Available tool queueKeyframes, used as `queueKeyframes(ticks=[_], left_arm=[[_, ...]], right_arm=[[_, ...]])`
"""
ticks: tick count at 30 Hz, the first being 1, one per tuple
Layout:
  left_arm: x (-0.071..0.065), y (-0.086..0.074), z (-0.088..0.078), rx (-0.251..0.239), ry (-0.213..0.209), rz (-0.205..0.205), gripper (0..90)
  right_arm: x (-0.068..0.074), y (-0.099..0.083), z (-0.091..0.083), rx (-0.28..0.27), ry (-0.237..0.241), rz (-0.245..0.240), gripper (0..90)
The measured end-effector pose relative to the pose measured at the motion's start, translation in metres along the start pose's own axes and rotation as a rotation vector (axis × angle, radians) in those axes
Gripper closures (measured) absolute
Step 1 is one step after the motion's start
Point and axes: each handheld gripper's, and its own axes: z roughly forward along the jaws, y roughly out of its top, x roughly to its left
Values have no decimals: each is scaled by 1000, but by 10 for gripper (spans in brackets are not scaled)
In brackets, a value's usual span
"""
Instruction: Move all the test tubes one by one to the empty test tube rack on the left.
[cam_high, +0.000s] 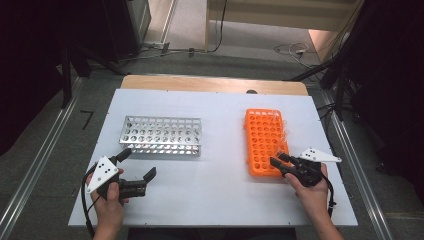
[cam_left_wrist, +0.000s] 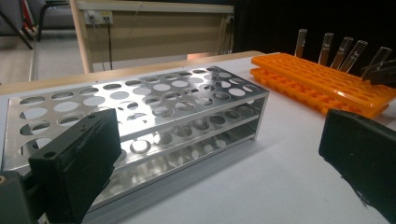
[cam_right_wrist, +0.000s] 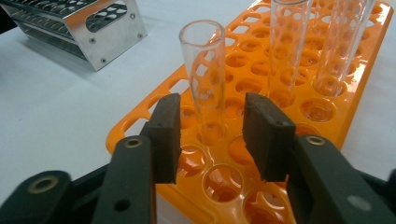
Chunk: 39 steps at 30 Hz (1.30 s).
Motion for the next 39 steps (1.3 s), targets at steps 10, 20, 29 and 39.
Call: queueKeyframes(ticks=[10,20,29,39], left_arm=[[-4,0,2,5,-11,4,0],[-8,0,4,14,-15,5,0],[-10,0,5,18,-24,12,0],[-27,15,6,26,-13,67,0]], right_arm=[[3,-2,9,5,-38,-41,693],[9,-2,14,-12,-68,-86,735],[5,0,11,-23,-27,-60,738],[4,15,-7,-64,-21,-41,740]])
